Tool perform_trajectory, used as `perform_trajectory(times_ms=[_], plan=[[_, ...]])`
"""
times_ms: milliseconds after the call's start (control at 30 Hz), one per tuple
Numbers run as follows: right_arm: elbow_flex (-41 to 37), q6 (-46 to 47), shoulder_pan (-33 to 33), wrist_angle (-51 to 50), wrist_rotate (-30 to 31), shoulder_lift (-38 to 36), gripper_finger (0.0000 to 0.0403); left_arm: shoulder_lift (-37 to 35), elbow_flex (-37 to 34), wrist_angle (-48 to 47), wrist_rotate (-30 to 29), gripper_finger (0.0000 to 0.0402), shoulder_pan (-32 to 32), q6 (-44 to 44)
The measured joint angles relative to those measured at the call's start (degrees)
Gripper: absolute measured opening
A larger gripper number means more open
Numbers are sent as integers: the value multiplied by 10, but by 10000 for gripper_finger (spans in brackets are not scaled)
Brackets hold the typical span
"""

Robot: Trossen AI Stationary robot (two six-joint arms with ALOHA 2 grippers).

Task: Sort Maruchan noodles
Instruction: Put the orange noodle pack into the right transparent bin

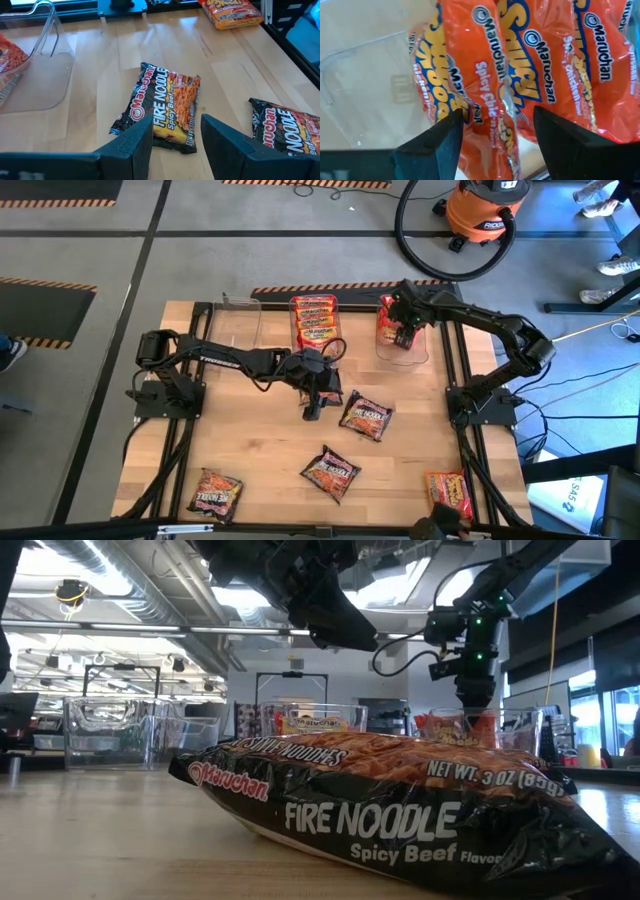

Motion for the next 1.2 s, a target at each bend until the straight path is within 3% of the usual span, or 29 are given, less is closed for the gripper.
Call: perform_trajectory(times_ms=[267,600,833,1200], plan=[[0,1,0,30,53,0,218,0,0,0,0,158,0,-1],[11,19,0,-13,53,-7,218,0,0,0,-1,158,-8,-1],[63,73,30,-98,-9,-73,218,0,0,4,-6,158,-7,-1],[52,222,222,-146,-169,-189,218,5,-1,14,-7,158,-29,-7]])
